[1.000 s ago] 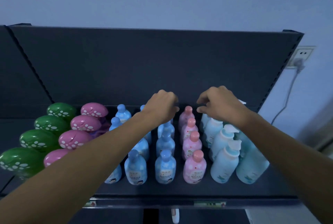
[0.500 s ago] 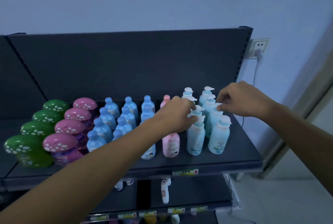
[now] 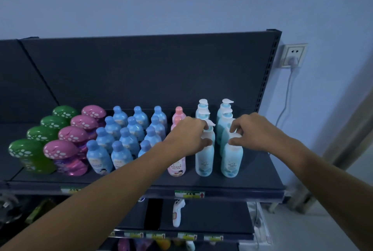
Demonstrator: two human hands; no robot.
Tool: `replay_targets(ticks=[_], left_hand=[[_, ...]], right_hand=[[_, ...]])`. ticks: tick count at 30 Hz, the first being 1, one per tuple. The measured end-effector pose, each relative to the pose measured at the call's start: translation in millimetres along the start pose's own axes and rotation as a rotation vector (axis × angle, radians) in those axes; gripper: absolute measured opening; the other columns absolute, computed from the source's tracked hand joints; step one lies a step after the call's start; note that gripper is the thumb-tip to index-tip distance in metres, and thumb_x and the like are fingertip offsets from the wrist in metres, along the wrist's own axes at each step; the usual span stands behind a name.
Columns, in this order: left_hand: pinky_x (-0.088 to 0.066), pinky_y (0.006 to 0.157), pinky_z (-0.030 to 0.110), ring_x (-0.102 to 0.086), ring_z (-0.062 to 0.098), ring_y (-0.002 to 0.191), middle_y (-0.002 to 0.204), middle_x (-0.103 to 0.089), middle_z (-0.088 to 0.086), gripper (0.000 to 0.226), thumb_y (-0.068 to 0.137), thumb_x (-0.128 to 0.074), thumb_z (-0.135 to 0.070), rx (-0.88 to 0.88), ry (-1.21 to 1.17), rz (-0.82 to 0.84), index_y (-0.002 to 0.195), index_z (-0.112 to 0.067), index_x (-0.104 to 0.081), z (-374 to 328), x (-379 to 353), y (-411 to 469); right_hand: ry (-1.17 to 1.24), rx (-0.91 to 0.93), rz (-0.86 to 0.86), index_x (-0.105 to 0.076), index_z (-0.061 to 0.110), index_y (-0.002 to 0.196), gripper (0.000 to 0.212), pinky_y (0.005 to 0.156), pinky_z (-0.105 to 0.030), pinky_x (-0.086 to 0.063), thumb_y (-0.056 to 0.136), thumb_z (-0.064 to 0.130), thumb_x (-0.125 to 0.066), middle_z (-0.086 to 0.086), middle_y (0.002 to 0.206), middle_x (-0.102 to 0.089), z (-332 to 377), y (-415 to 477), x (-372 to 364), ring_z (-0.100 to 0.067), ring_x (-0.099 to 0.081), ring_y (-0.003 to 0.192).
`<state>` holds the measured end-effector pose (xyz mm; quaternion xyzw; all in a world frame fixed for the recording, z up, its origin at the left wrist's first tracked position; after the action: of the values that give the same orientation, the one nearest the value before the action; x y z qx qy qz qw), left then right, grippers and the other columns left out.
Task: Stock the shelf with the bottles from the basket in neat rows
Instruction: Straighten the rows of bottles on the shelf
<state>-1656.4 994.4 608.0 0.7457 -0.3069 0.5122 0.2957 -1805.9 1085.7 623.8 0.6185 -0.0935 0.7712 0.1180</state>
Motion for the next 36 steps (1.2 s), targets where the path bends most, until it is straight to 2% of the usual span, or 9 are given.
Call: replay_targets(ticks=[4,7,12,15,18,22,25,28,36], left_hand=[[-0.058,0.077,0.043,-0.061,0.022,0.087,0.091,-0.068,0.004,0.034,0.090,-0.067,-0.041,0.020,0.043,-0.005,0.111,-0.014,-0.068,1,-4,-1],[-0.056,0.076,0.039,-0.057,0.018,0.083,0.094,-0.066,0.001,0.036,0.092,-0.067,-0.041,0.020,0.031,-0.021,0.119,-0.017,-0.066,1,-4,0],[-0.055,0.081,0.039,-0.058,0.019,0.090,0.092,-0.066,-0.002,0.041,0.090,-0.066,-0.050,0.025,0.036,-0.006,0.117,-0.019,-0.067,1,-4,4],[-0.049,0.090,0.040,-0.059,0.022,0.099,0.088,-0.073,-0.002,0.041,0.092,-0.059,-0.056,0.009,0.086,-0.094,0.111,-0.021,-0.070,1,6,11],[-0.047,0.081,0.034,-0.059,0.024,0.101,0.093,-0.072,-0.002,0.032,0.096,-0.058,-0.047,0.004,0.075,-0.172,0.112,-0.021,-0.070,5,17,23],[-0.046,0.096,0.038,-0.064,0.023,0.103,0.099,-0.071,-0.003,0.035,0.096,-0.060,-0.030,-0.025,0.053,-0.028,0.129,-0.024,-0.067,12,13,39],[-0.044,0.101,0.043,-0.065,0.014,0.095,0.108,-0.073,-0.009,0.032,0.094,-0.066,-0.032,-0.053,0.062,0.080,0.126,-0.030,-0.068,15,5,47],[-0.044,0.101,0.045,-0.062,0.009,0.089,0.111,-0.073,-0.010,0.032,0.091,-0.071,-0.034,-0.060,0.017,0.093,0.123,-0.031,-0.068,18,1,53],[-0.039,0.102,0.046,-0.064,0.012,0.100,0.114,-0.072,-0.009,0.032,0.091,-0.068,-0.043,-0.054,0.037,0.083,0.122,-0.035,-0.068,18,-7,63]], right_hand=[[-0.027,-0.004,0.010,-0.070,0.028,0.108,0.033,0.078,-0.037,-0.057,0.078,0.039,-0.077,-0.001,0.105,-0.064,-4,3,-8,-0.022,-0.063,0.093],[-0.035,0.004,0.001,-0.070,0.027,0.106,0.030,0.077,-0.037,-0.057,0.078,0.037,-0.077,-0.001,0.104,-0.064,-4,4,-9,-0.022,-0.063,0.092],[-0.063,0.032,0.010,-0.070,0.029,0.105,0.034,0.078,-0.037,-0.057,0.078,0.047,-0.076,0.002,0.101,-0.066,-2,9,-5,-0.019,-0.065,0.089],[-0.059,0.041,-0.054,-0.069,0.031,0.109,0.037,0.080,-0.039,-0.056,0.082,0.056,-0.068,0.004,0.100,-0.068,0,16,5,-0.019,-0.065,0.092],[-0.079,0.051,-0.139,-0.068,0.031,0.113,0.032,0.080,-0.038,-0.056,0.087,0.049,-0.066,0.005,0.105,-0.069,2,25,16,-0.019,-0.066,0.095],[-0.104,0.026,-0.093,-0.068,0.030,0.121,0.035,0.085,-0.039,-0.055,0.087,0.040,-0.066,0.005,0.116,-0.069,-2,35,15,-0.020,-0.065,0.104],[-0.094,0.009,-0.060,-0.069,0.032,0.121,0.034,0.087,-0.038,-0.056,0.087,0.037,-0.069,0.006,0.117,-0.070,-5,41,11,-0.019,-0.065,0.107],[-0.117,-0.007,-0.050,-0.068,0.032,0.123,0.038,0.086,-0.038,-0.056,0.086,0.033,-0.070,0.004,0.118,-0.069,-9,47,9,-0.021,-0.064,0.108],[-0.061,-0.015,0.015,-0.066,0.033,0.126,0.040,0.090,-0.040,-0.055,0.086,0.030,-0.071,-0.003,0.125,-0.065,-18,57,-6,-0.026,-0.064,0.110]])
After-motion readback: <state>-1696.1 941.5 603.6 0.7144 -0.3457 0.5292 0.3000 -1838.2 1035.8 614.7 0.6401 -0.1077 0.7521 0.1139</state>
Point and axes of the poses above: each hand's wrist, its own y-axis towards the middle knuckle, its own x-axis out of the back of the hand, z = x × y, the point moved 7 cm from there along y, towards the middle knuckle
